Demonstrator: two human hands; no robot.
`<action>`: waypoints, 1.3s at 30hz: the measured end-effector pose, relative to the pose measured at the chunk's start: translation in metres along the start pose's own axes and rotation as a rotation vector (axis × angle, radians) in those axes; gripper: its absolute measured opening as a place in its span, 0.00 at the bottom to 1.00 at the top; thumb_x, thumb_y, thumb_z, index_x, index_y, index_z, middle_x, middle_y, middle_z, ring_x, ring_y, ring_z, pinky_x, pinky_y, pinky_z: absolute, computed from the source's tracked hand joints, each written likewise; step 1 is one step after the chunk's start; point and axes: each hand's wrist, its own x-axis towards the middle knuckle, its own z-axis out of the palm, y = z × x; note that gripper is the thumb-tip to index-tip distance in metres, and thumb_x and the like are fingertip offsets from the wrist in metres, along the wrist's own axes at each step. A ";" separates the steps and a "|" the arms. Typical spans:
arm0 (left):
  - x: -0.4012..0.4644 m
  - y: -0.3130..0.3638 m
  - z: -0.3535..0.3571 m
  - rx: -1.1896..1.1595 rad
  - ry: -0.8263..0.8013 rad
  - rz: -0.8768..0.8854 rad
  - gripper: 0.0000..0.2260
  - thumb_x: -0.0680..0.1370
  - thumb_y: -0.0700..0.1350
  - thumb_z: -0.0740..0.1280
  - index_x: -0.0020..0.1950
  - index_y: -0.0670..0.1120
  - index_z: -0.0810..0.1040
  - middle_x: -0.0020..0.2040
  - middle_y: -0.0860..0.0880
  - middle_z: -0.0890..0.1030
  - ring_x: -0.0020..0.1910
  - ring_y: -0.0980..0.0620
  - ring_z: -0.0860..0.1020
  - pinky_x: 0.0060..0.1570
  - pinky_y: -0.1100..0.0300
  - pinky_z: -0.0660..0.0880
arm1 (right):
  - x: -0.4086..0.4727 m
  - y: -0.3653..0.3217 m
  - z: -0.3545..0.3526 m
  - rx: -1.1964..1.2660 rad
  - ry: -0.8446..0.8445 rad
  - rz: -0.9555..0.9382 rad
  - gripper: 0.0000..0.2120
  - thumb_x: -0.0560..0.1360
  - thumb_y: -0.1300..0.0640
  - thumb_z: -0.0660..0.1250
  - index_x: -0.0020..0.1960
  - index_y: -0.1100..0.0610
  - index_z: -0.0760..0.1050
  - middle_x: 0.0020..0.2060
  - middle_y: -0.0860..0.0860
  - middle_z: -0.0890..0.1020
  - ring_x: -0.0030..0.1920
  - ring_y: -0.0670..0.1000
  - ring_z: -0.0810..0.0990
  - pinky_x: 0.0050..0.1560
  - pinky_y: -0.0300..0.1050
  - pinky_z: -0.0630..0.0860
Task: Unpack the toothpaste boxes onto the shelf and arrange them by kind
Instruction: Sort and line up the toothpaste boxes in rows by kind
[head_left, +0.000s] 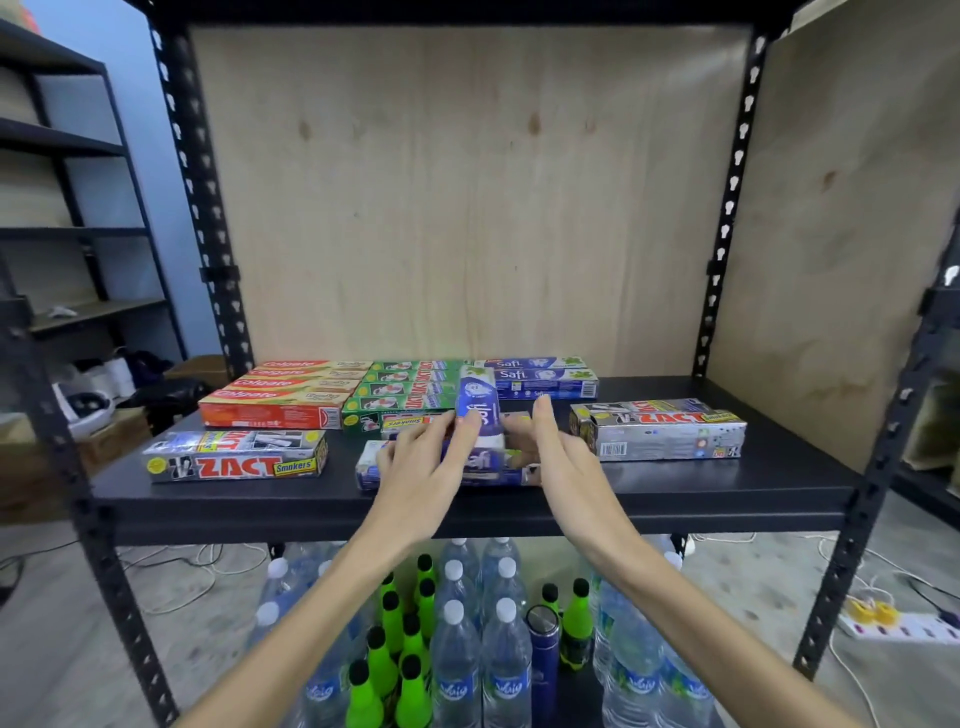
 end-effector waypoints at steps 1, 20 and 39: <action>0.001 -0.001 -0.005 0.031 -0.019 -0.010 0.30 0.75 0.75 0.48 0.69 0.61 0.71 0.65 0.60 0.71 0.72 0.58 0.60 0.71 0.55 0.50 | 0.000 0.000 0.002 0.058 -0.035 0.020 0.28 0.83 0.35 0.46 0.61 0.46 0.81 0.52 0.41 0.85 0.52 0.42 0.82 0.58 0.45 0.75; 0.058 -0.051 -0.081 0.305 -0.165 0.220 0.20 0.76 0.55 0.71 0.67 0.65 0.71 0.64 0.64 0.73 0.61 0.69 0.71 0.59 0.67 0.68 | 0.114 0.024 -0.055 -0.521 -0.139 -0.224 0.36 0.74 0.46 0.74 0.76 0.46 0.61 0.68 0.46 0.75 0.65 0.43 0.74 0.62 0.43 0.74; 0.218 -0.022 0.023 0.203 -0.275 0.142 0.17 0.75 0.51 0.75 0.62 0.55 0.78 0.57 0.59 0.79 0.57 0.60 0.77 0.63 0.60 0.74 | 0.215 0.077 -0.157 -0.631 -0.041 -0.007 0.26 0.68 0.49 0.80 0.62 0.48 0.75 0.55 0.49 0.80 0.53 0.48 0.80 0.56 0.45 0.77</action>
